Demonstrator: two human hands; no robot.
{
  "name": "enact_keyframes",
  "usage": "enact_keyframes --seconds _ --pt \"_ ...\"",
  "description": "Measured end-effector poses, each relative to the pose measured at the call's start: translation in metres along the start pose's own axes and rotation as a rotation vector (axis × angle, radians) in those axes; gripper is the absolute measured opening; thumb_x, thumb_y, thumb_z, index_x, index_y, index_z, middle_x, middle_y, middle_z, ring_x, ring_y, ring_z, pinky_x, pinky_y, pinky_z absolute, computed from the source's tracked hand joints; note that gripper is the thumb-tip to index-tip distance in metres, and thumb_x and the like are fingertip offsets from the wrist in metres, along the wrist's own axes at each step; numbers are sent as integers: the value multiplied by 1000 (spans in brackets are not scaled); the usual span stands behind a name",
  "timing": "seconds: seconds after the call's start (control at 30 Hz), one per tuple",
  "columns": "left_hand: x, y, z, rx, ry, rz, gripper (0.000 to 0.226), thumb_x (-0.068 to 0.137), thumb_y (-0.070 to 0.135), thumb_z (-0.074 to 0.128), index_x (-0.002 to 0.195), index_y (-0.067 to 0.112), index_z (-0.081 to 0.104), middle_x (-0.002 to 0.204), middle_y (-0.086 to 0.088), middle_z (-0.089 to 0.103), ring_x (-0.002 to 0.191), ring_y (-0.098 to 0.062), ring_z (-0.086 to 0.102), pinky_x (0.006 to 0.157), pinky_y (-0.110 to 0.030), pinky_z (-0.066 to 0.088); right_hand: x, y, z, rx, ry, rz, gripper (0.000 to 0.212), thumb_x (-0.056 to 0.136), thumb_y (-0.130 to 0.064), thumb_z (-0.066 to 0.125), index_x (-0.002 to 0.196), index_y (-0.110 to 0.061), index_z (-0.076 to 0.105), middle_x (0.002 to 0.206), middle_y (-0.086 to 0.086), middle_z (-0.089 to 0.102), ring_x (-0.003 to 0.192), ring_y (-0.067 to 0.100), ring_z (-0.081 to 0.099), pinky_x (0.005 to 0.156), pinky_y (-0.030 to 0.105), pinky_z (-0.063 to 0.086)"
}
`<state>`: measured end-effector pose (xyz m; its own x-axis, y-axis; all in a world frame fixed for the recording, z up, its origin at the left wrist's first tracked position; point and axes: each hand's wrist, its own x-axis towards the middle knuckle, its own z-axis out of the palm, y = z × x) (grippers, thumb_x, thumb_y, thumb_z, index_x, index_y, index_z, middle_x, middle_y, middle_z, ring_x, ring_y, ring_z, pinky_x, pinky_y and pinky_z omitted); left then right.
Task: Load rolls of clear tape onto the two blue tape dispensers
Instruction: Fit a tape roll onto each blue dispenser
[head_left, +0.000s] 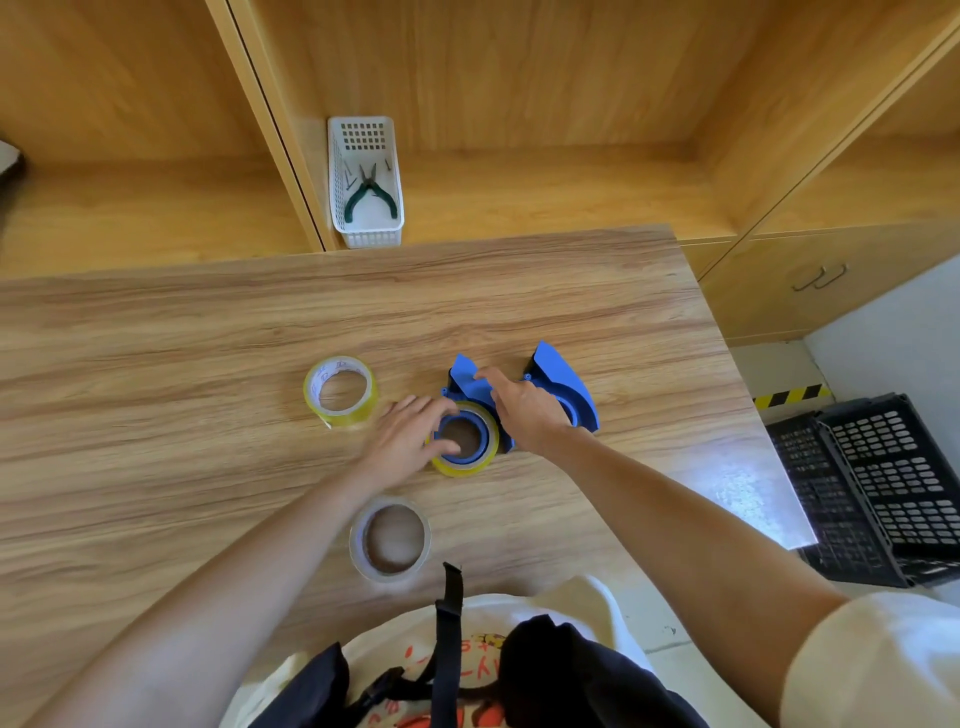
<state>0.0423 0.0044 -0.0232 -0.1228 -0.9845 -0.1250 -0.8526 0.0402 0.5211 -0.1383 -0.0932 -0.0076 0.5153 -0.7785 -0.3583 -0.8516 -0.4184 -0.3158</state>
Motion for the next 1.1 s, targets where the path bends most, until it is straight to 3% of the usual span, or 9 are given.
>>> enact_keyframes --seconds 0.17,0.3,0.47,0.53,0.67,0.77,0.87,0.97,1.1 --pt "-1 -26 -26 -55 154 -87 31 96 40 51 119 20 58 89 5 56 92 -19 54 80 -36 43 12 -17 -9 9 -9 -94 38 104 -19 33 141 -27 35 74 8 58 64 34 57 56 41 43" --pt "-4 -52 -33 50 244 -189 31 94 30 59 123 19 59 108 -3 62 106 -30 56 87 -45 44 21 -32 -12 5 -39 -152 37 105 -19 32 142 -22 37 76 5 52 62 31 48 57 38 36" --pt "-9 -74 -30 157 142 -460 48 86 36 69 130 23 54 130 -4 58 122 -32 48 96 -46 37 23 -31 -10 42 -73 -184 36 106 -21 30 140 -26 41 66 -1 51 51 20 43 48 30 31" --pt "-9 -80 -27 176 130 -489 46 88 40 64 130 25 52 127 -2 61 122 -30 49 98 -45 35 23 -27 -10 56 -83 -175 36 106 -21 31 139 -26 41 66 2 57 49 19 45 46 31 33" --pt "-6 -81 -27 167 146 -494 34 94 36 55 127 27 52 113 3 69 118 -27 53 96 -43 33 22 -18 -9 90 -93 -146 33 104 -23 32 135 -29 43 78 8 70 62 29 63 56 41 50" --pt "-5 -82 -25 163 121 -509 28 94 35 57 120 27 54 101 7 73 114 -26 56 95 -43 33 20 -15 -10 126 -97 -135 32 104 -22 32 133 -30 43 80 5 70 67 27 66 59 41 52" --pt "-5 -82 -22 221 110 -522 14 93 36 58 101 26 62 95 1 75 105 -26 62 99 -41 31 18 -12 -9 132 -95 -130 31 103 -22 32 131 -31 42 81 5 70 67 27 66 60 42 53" --pt "-6 -77 -21 305 105 -505 14 95 28 52 93 24 65 94 -2 74 98 -25 65 104 -40 27 16 -10 -9 128 -94 -127 31 103 -22 33 132 -32 40 79 5 71 65 26 66 59 43 53" --pt "-6 -73 -32 268 196 -476 14 95 24 52 95 19 65 93 -8 75 93 -30 67 92 -39 38 17 -11 -10 135 -91 -137 32 103 -22 32 132 -31 42 80 3 71 67 25 67 60 44 55"
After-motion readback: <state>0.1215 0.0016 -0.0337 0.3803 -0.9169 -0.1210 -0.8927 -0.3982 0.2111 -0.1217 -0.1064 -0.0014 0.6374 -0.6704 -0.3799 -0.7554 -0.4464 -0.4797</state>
